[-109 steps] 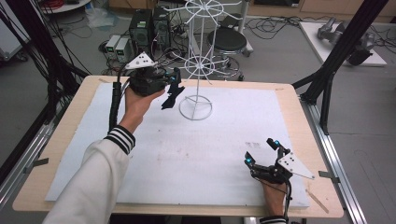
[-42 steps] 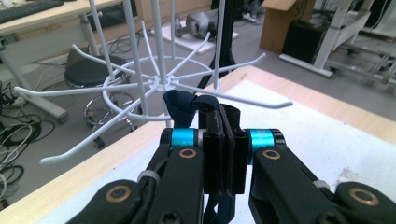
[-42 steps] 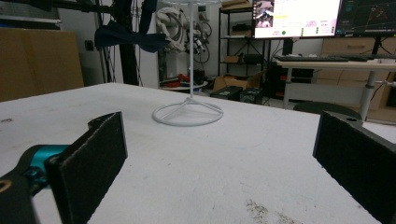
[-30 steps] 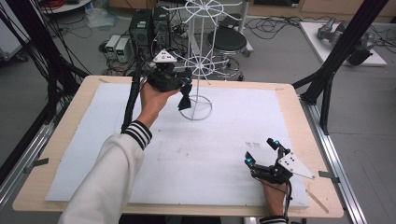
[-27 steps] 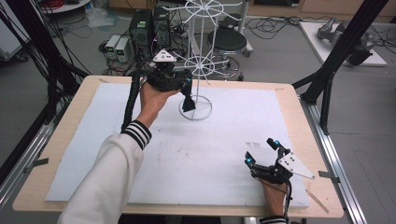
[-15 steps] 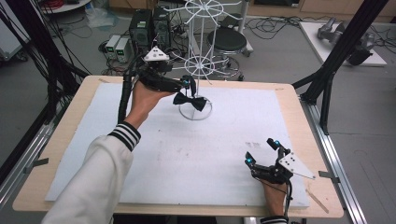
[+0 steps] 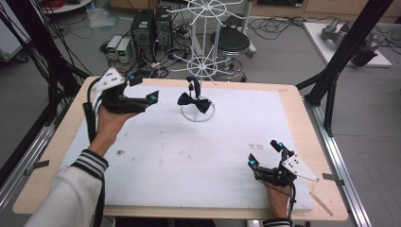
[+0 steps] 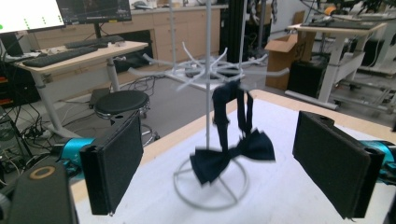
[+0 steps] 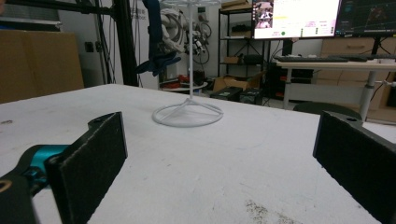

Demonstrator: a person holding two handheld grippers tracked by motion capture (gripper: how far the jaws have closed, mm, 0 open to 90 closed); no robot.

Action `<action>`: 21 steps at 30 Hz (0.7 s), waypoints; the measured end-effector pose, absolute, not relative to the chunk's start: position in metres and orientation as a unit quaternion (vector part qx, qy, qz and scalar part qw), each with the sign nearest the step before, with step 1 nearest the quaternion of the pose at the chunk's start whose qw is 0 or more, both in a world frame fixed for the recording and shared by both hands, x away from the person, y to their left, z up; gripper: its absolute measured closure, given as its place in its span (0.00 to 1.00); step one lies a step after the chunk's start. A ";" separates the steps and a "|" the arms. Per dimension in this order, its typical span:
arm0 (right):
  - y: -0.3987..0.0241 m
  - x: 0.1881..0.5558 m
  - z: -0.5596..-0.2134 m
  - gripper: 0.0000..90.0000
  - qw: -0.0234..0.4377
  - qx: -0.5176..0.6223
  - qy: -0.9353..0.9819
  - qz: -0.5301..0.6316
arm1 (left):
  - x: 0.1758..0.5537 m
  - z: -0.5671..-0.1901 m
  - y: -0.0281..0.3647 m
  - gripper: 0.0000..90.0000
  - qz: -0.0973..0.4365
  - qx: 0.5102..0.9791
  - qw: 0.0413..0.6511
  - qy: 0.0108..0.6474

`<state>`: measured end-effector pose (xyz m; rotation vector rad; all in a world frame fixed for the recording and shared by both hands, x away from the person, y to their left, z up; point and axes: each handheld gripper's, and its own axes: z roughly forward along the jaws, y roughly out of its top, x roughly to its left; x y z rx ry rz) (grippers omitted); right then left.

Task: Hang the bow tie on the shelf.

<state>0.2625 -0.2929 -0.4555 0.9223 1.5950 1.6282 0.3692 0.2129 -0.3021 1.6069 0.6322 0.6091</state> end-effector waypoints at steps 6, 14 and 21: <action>-0.292 0.262 -0.455 0.02 0.335 0.356 0.611 0.622 | 0.342 -0.340 0.261 0.16 0.265 0.672 0.630 0.286; -0.293 0.263 -0.456 0.02 0.341 0.357 0.609 0.621 | 0.300 -0.402 0.300 0.16 0.279 0.647 0.637 0.313; -0.292 0.262 -0.455 0.02 0.340 0.359 0.611 0.619 | 0.282 -0.447 0.304 0.16 0.273 0.626 0.662 0.309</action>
